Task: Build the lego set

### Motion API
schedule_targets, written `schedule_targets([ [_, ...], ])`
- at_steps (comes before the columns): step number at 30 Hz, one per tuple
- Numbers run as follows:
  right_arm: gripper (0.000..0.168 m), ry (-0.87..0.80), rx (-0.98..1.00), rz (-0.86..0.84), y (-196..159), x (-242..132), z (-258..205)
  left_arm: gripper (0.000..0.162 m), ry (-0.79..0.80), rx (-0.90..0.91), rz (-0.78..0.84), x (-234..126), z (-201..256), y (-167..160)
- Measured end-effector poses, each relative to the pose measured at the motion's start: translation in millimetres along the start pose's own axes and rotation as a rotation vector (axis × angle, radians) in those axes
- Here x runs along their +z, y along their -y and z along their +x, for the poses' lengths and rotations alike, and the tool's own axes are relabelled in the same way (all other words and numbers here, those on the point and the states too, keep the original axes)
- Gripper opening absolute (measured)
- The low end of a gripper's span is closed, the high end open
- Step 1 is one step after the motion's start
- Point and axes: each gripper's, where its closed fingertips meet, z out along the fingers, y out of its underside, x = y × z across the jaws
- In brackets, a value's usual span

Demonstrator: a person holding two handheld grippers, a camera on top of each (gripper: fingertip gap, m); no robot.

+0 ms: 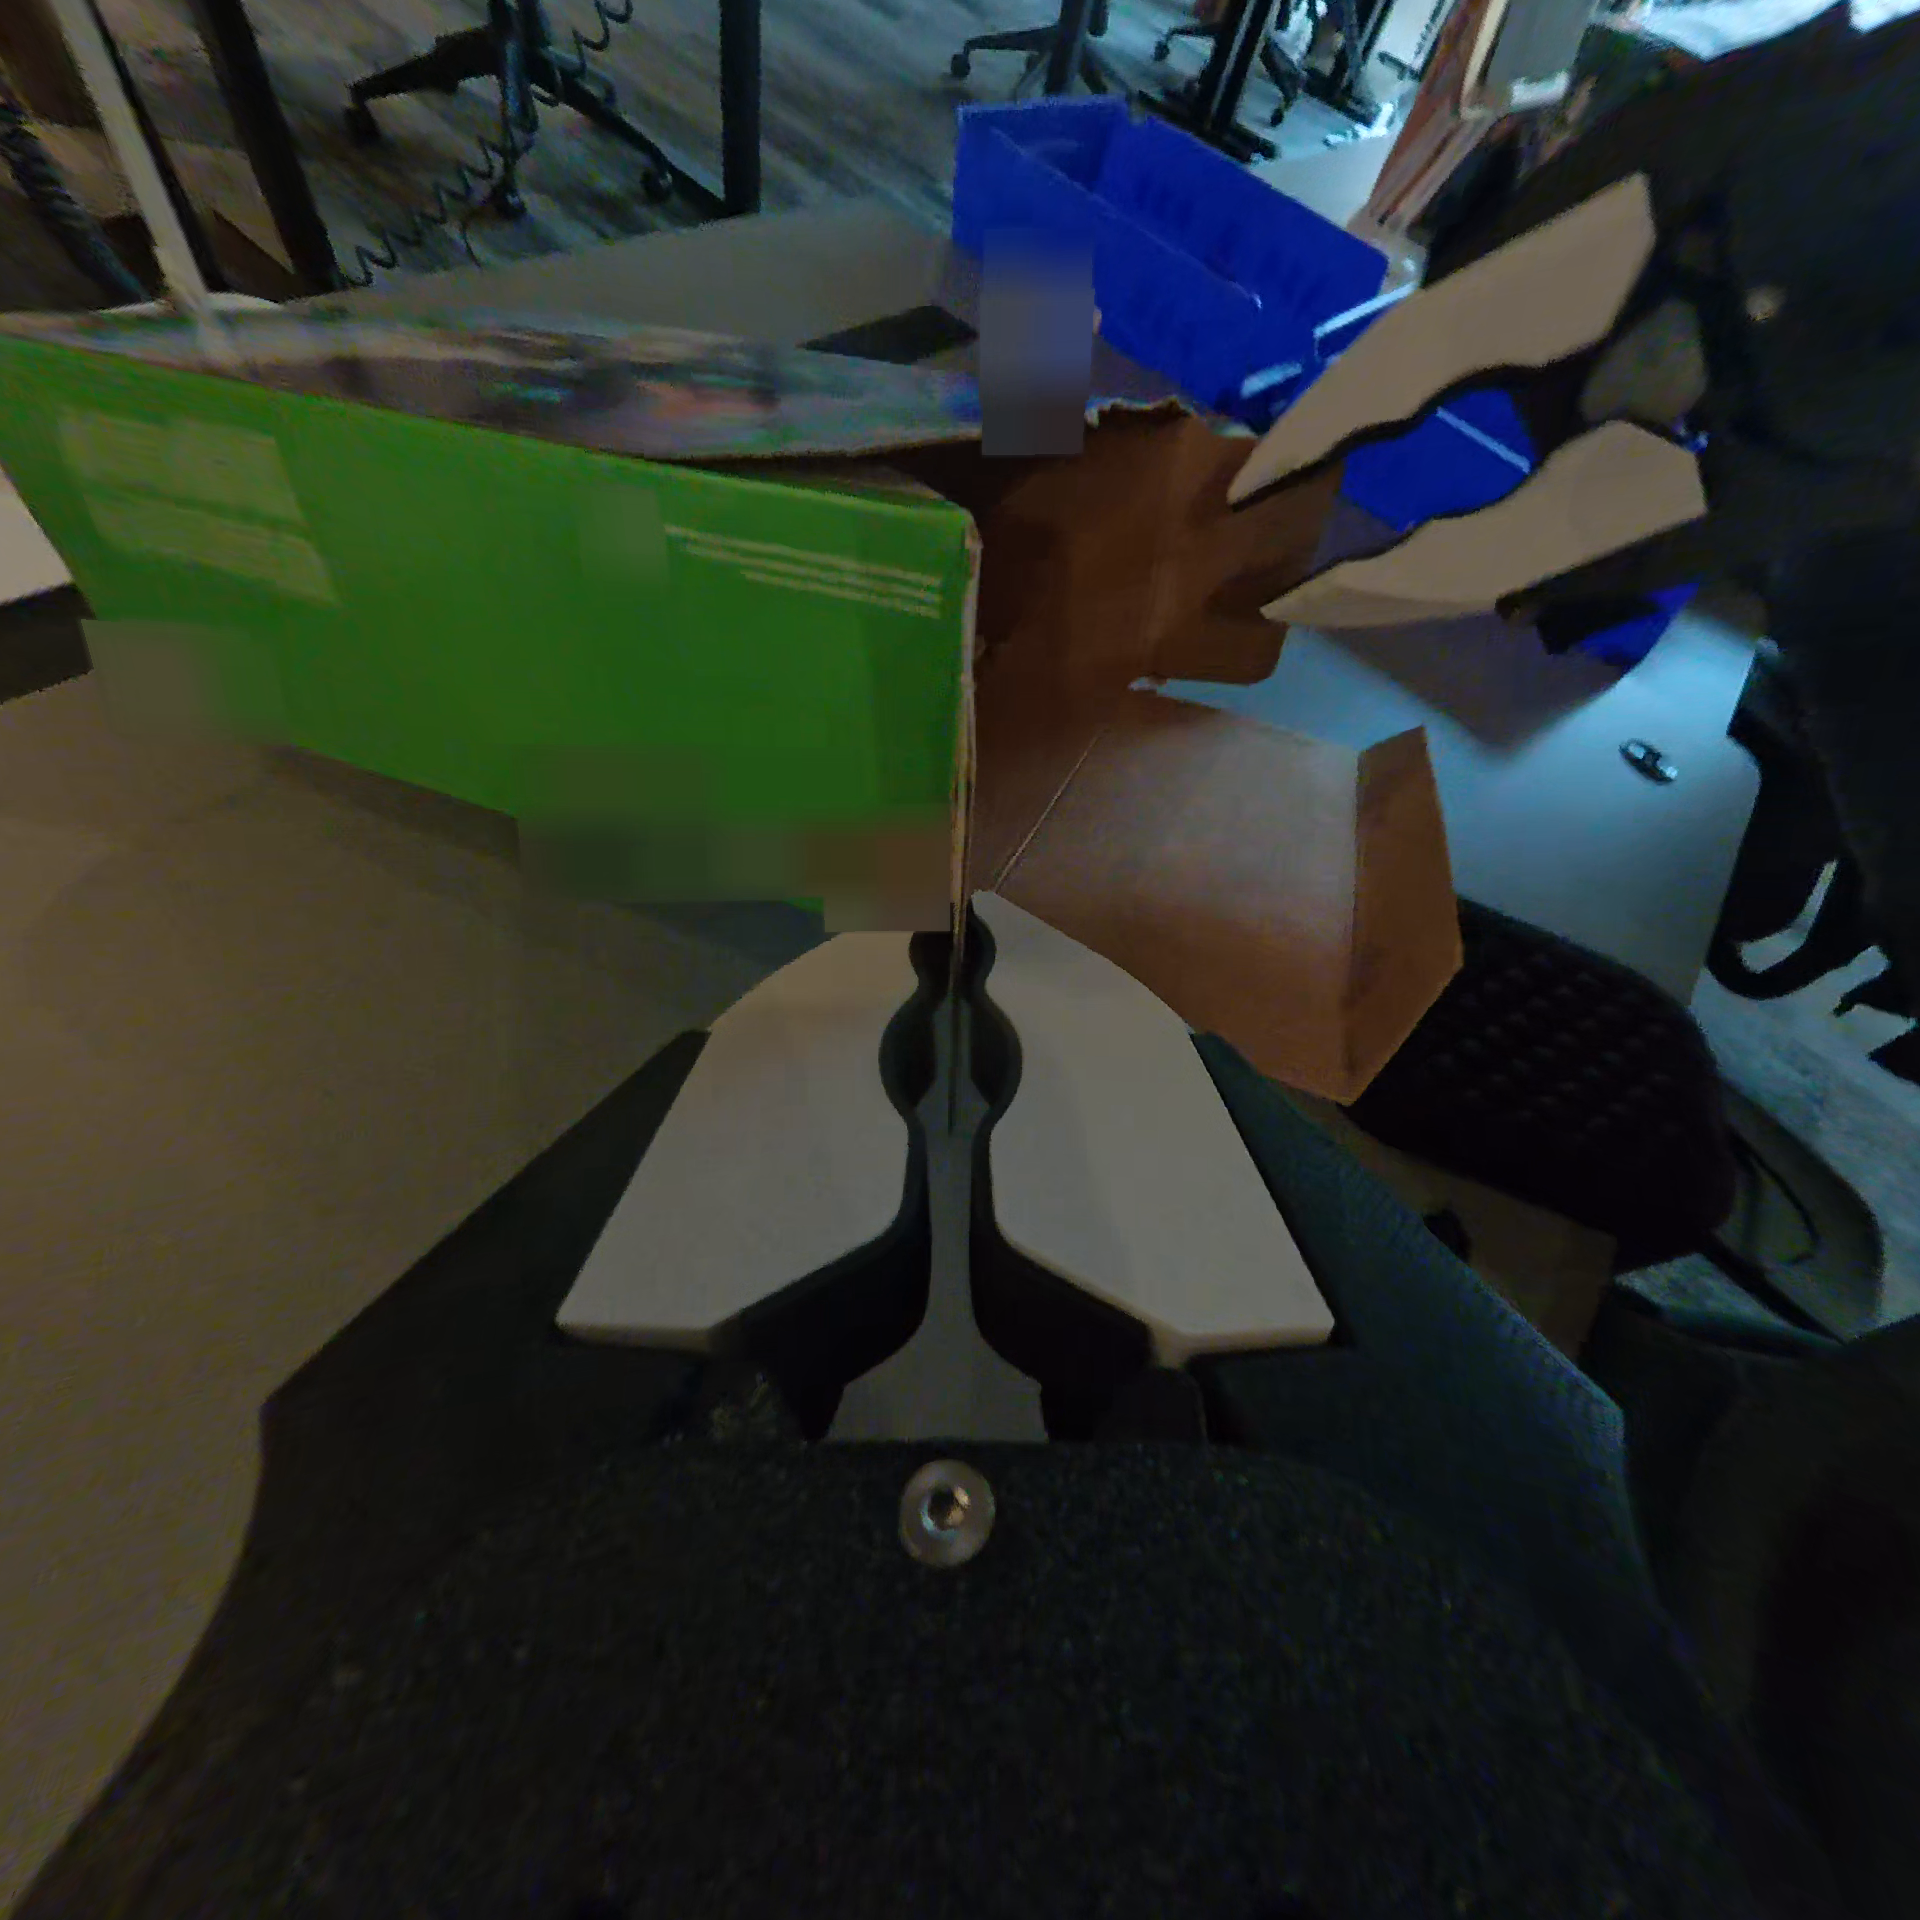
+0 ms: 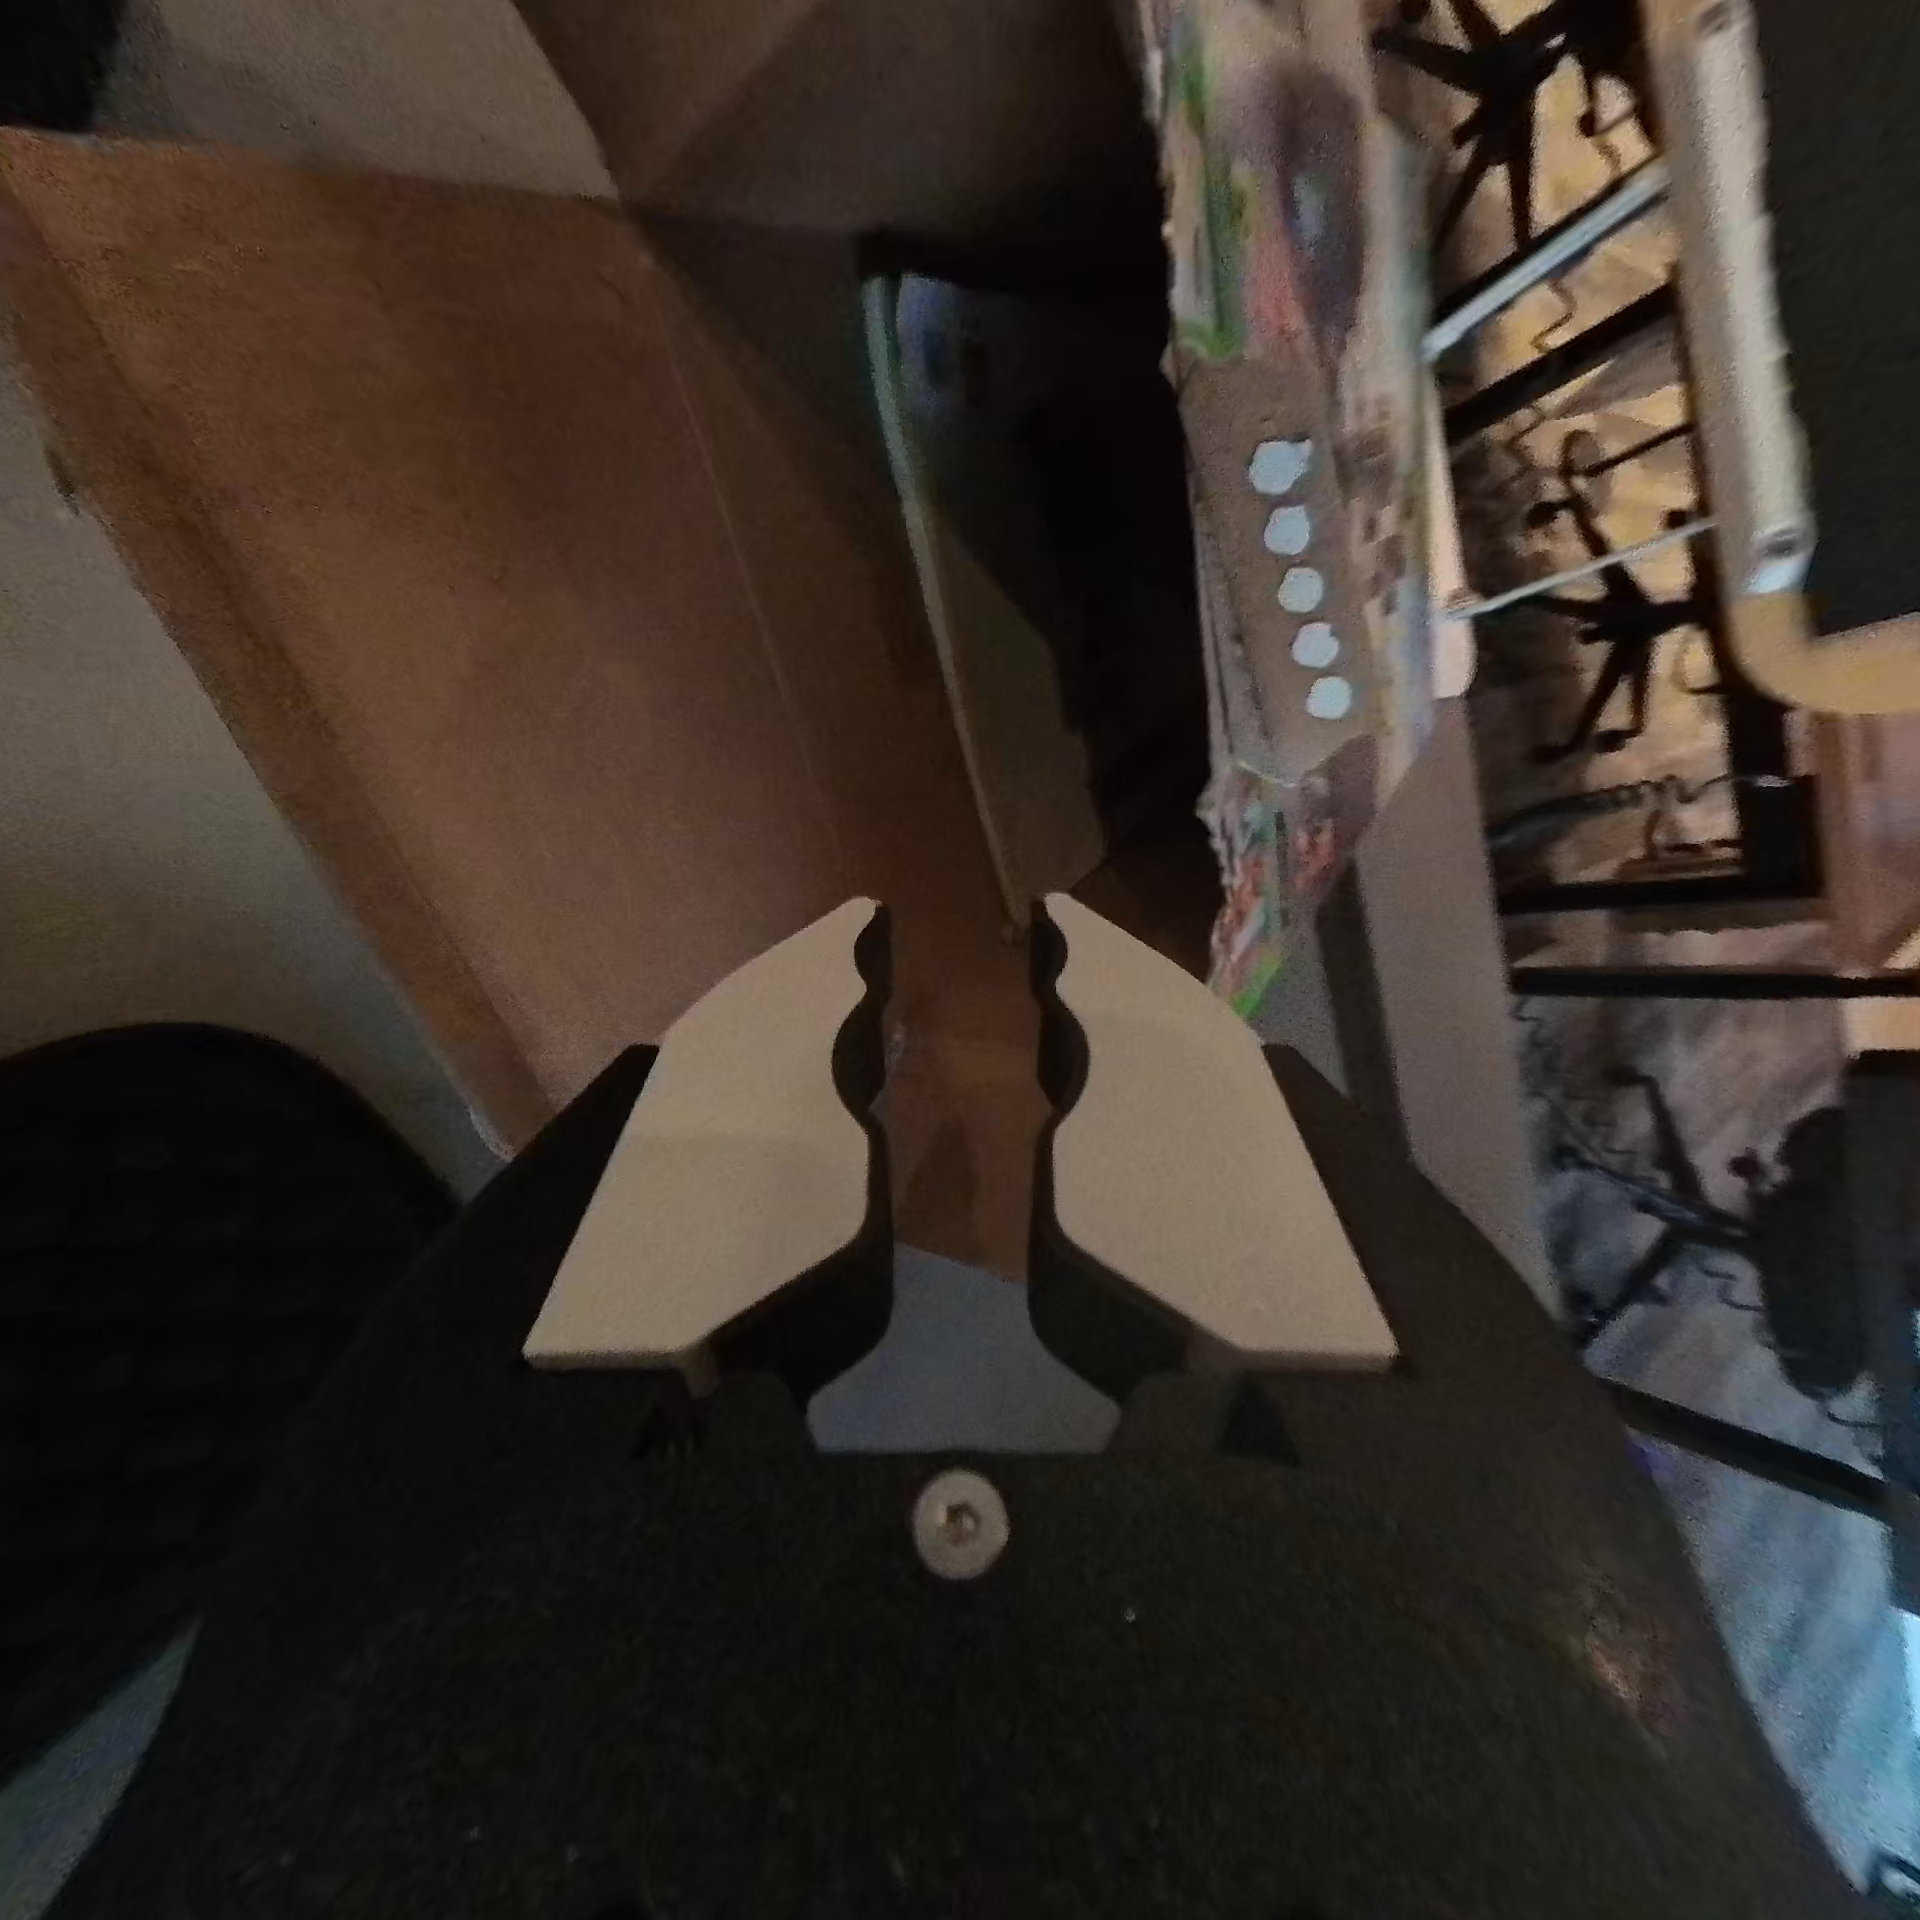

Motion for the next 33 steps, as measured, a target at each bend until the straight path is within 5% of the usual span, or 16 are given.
schedule_targets([
  [1, 0.025, 0.009, 0.001, -0.002, -3.6, 2.4, -2.6, 0.001, -0.001, 0.012, -0.004, 1.1, 1.5, -2.5],
  [8, 0.025, 0.027, -0.028, -0.038, -19.6, 15.6, -13.0, 0.001, -0.037, 0.053, -0.015, 8.3, 10.1, -14.6],
  [17, 0.025, -0.087, -0.125, -0.076, 15.4, 82.1, -10.5, 0.001, -0.070, 0.081, -0.028, 16.2, 17.3, -30.9],
  [24, 0.029, -0.142, -0.146, 0.071, 52.5, 114.3, -22.6, 0.001, -0.119, 0.075, -0.037, 15.7, 9.1, -44.2],
  [33, 0.018, -0.201, -0.299, 0.184, 59.0, 117.0, -38.0, 0.001, -0.133, 0.039, -0.003, 13.4, 7.1, -41.7],
])
